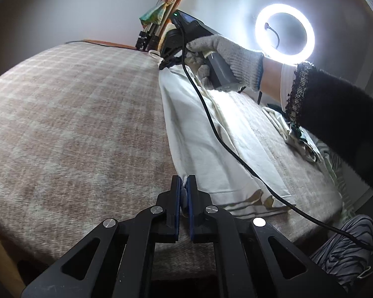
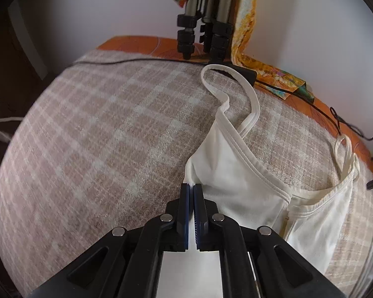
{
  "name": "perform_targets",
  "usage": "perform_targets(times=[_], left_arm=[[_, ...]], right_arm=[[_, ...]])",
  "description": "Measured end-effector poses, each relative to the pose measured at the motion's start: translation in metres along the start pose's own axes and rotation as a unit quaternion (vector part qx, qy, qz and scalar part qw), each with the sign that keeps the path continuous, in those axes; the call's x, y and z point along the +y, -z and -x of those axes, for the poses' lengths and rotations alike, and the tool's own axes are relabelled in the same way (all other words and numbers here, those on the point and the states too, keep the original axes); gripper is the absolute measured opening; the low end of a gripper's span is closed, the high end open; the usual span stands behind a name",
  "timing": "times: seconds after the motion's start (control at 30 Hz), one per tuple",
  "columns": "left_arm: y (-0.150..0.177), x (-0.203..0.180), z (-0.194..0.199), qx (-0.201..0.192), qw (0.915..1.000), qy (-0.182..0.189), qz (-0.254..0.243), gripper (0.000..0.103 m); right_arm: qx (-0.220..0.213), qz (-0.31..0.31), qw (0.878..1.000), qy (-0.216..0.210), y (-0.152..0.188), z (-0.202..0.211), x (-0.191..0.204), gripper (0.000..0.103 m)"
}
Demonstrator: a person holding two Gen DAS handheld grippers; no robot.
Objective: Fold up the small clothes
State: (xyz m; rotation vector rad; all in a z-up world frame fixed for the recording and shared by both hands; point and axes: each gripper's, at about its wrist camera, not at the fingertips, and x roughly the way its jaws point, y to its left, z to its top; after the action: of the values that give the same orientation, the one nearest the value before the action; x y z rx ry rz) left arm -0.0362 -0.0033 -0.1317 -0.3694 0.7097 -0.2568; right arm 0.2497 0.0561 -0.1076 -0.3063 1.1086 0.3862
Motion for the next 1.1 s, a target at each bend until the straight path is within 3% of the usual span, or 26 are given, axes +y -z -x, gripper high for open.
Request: perform_targets(times=[0.1, 0.17, 0.23, 0.4, 0.5, 0.63, 0.73, 0.87, 0.93, 1.03, 1.1], left_arm=[[0.001, 0.004, -0.003, 0.004, 0.9997, -0.012, 0.022, 0.004], [0.0, 0.008, -0.001, 0.002, 0.9994, -0.019, 0.03, 0.005], [-0.003, 0.007, 0.0, -0.001, 0.9989, -0.04, 0.024, 0.007], [-0.013, 0.015, 0.013, -0.012, 0.998, -0.046, 0.042, 0.01], [-0.023, 0.017, 0.023, -0.022, 0.9978, -0.034, 0.053, 0.027], [-0.036, 0.015, 0.03, -0.01, 0.9989, -0.01, 0.046, 0.037], [-0.047, 0.017, 0.031, 0.014, 0.9986, 0.018, 0.047, 0.037], [-0.062, 0.018, 0.019, 0.08, 0.9948, 0.056, 0.03, 0.037], [-0.066, 0.019, 0.01, 0.116, 0.9912, 0.061, 0.019, 0.037], [-0.068, 0.017, 0.0, 0.146, 0.9876, 0.057, -0.012, 0.037], [-0.068, 0.018, -0.009, 0.161, 0.9849, 0.062, -0.007, 0.037]], right_arm=[[-0.009, 0.0, 0.999, -0.049, -0.001, -0.001, -0.002, 0.002], [-0.013, 0.003, 0.999, -0.053, 0.0, 0.004, -0.004, 0.01], [-0.028, -0.002, 0.995, -0.091, 0.003, 0.017, -0.008, 0.031], [-0.081, -0.023, 0.99, -0.117, 0.033, 0.077, -0.042, 0.032], [-0.097, -0.035, 0.989, -0.105, 0.067, 0.107, -0.061, 0.033], [-0.088, -0.067, 0.989, -0.097, 0.115, 0.125, -0.086, 0.034], [-0.08, -0.074, 0.991, -0.084, 0.157, 0.137, -0.094, 0.035], [-0.051, -0.109, 0.987, -0.107, 0.215, 0.139, -0.104, 0.035], [-0.037, -0.121, 0.985, -0.115, 0.24, 0.137, -0.104, 0.035], [-0.027, -0.126, 0.983, -0.127, 0.269, 0.139, -0.098, 0.035], [-0.024, -0.126, 0.982, -0.136, 0.286, 0.142, -0.097, 0.035]])
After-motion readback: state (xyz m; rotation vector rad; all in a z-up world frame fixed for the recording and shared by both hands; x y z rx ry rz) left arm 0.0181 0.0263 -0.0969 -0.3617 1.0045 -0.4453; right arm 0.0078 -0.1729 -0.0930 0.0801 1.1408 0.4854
